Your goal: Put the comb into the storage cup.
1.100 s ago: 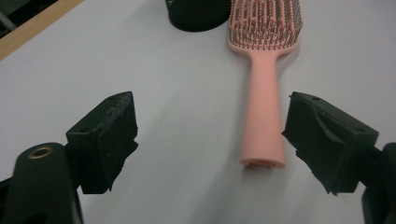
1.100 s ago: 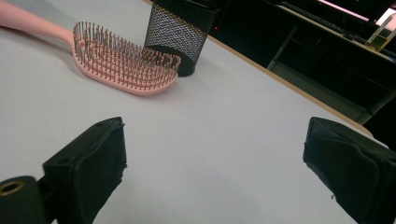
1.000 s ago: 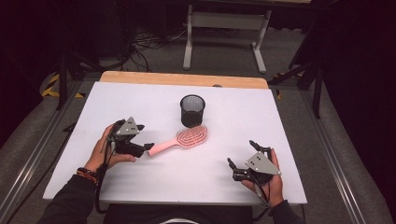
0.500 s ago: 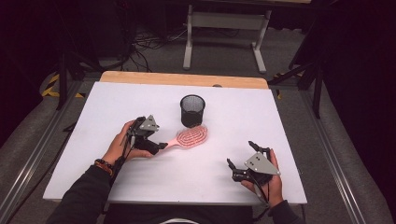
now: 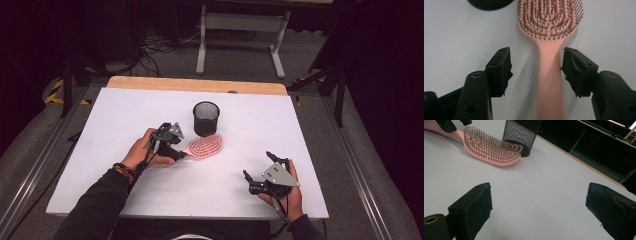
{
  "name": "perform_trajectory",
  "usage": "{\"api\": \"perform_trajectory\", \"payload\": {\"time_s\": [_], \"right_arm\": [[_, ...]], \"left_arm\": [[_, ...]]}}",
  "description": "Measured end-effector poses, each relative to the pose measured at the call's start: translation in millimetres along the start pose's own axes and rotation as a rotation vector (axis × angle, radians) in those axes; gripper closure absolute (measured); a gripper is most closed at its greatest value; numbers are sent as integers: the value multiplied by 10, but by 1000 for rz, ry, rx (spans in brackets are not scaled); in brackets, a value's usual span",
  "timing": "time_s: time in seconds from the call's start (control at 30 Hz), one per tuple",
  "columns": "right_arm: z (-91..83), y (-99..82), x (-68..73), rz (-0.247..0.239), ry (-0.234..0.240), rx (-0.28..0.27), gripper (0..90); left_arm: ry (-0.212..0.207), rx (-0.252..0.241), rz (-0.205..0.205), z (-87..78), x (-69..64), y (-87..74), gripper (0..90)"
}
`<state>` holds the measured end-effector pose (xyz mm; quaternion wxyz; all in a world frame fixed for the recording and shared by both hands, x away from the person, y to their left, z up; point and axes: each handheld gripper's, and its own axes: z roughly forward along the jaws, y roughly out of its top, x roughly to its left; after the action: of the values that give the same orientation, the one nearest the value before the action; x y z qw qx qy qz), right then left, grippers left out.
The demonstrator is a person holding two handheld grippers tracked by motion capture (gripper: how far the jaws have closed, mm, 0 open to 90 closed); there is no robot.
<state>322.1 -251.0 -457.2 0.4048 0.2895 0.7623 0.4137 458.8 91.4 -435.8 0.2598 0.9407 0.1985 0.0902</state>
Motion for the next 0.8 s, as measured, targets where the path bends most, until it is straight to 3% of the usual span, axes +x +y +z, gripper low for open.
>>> {"api": "perform_trajectory", "payload": {"time_s": [0.27, 0.47, 0.67, 0.8], "right_arm": [[22, -17, 12, -4, 4, 17, 78], [24, -21, 11, -3, 2, 20, 82], [30, -26, 7, 1, 6, 24, 84], [32, -28, 6, 4, 12, 25, 84]], "left_arm": [[-31, 119, -61, 158, 28, 120, 444], [-47, 167, -66, 193, 45, 200, 458], [-46, 178, -49, 191, 26, 241, 647], [-43, 169, -26, 187, 9, 231, 670]]}}
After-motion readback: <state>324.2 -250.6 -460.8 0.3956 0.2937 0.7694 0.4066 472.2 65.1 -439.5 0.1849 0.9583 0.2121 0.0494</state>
